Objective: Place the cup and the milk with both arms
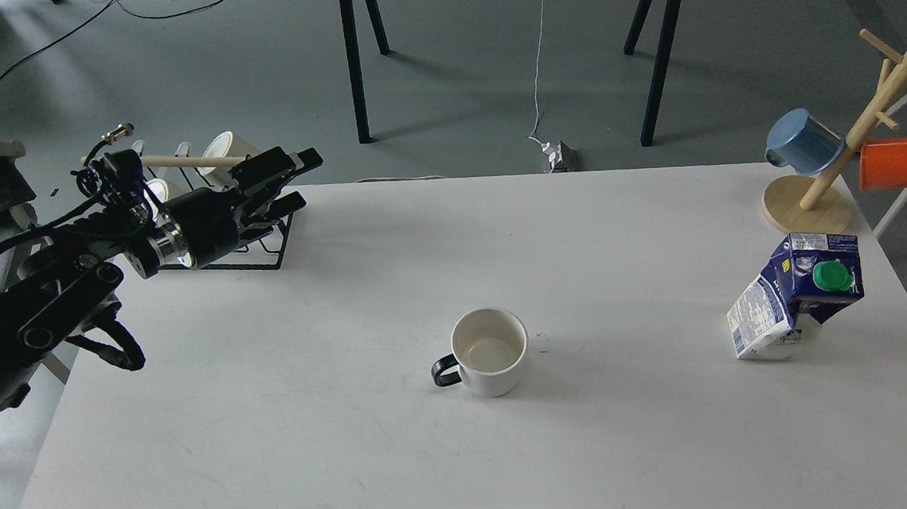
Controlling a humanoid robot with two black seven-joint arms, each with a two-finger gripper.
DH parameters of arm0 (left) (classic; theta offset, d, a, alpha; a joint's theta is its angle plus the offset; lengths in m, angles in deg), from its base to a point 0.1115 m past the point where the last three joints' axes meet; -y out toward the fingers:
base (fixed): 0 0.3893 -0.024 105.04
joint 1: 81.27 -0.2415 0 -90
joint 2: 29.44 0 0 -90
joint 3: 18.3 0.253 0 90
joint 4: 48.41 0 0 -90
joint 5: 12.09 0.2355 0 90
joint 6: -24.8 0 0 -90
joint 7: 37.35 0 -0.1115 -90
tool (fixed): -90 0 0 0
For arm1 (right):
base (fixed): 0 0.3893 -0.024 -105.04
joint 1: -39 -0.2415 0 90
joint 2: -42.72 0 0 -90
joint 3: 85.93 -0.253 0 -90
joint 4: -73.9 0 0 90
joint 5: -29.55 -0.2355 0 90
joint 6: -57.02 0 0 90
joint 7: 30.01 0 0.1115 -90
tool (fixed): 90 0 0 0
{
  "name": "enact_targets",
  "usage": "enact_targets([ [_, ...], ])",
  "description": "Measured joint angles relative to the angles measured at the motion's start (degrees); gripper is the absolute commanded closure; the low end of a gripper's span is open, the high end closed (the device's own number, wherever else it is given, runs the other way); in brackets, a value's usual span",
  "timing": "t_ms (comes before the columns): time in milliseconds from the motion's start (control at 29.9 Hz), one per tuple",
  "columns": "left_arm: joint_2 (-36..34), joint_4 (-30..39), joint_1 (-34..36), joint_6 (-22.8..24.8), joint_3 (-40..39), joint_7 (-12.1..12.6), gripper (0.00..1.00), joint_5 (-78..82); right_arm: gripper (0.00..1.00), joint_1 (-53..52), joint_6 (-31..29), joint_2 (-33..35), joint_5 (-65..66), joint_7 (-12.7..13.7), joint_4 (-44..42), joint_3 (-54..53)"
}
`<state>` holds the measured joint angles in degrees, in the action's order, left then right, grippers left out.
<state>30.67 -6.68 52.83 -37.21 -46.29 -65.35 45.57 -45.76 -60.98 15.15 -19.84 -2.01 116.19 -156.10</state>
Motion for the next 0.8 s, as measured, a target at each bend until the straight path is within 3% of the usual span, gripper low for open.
enact_targets([
  [334, -1.46, -0.07, -0.65, 0.02, 0.2, 0.0, 0.01, -2.84, 0.01, 11.52, 0.0, -10.75, -3.07, 0.0, 9.6, 1.54],
  [502, -0.96, -0.13, -0.73, 0.02, 0.38, 0.0, 0.01, -2.59, 0.01, 12.41, 0.0, -16.99, -2.92, 0.0, 14.23, 4.7],
  [802, -0.87, -0.16, -1.55, 0.02, 0.38, 0.0, 0.01, -2.55, 0.01, 11.09, 0.0, -21.75, -2.74, 0.0, 18.66, 6.11],
])
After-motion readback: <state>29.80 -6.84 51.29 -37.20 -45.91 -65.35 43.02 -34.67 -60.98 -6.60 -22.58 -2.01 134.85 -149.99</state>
